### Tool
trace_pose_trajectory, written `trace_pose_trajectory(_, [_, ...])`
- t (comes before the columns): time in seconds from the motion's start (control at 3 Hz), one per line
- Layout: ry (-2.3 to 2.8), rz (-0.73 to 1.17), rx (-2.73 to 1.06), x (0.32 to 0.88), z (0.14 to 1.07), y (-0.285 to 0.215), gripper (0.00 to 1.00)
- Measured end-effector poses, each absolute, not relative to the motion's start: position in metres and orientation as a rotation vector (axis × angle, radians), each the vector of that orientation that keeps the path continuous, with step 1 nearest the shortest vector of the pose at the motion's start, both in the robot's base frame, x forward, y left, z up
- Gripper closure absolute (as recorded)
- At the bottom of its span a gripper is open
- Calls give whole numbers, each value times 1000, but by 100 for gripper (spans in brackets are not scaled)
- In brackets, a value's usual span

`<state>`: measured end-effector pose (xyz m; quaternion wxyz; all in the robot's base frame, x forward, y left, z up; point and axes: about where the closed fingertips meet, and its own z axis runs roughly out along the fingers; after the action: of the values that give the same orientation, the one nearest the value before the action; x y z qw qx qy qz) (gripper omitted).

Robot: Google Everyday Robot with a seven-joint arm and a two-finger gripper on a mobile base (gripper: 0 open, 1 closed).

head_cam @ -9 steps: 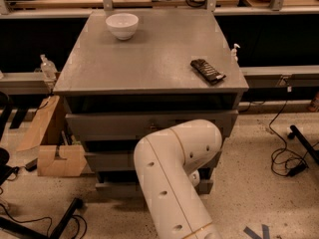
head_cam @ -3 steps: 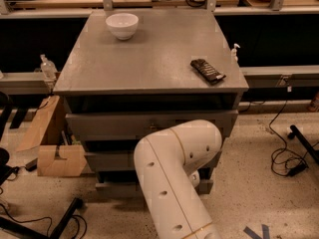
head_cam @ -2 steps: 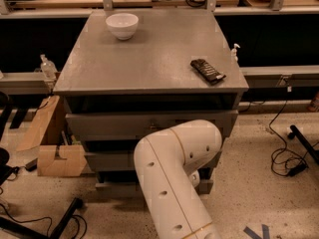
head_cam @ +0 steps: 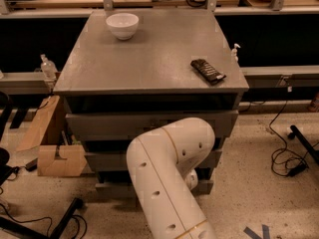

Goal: Open bottom drawer

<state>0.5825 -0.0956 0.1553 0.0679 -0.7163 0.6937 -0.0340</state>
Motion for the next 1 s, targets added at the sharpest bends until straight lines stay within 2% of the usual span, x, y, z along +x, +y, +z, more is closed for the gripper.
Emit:
trace_pose_trajectory(0.33, [2199, -183, -2082, 574, 189, -81, 68])
trace_pose_trajectory(0.67, [2224, -180, -2069, 566, 194, -77, 92])
trace_pose_trajectory(1.0, [2263, -159, -2065, 547, 197, -79, 100])
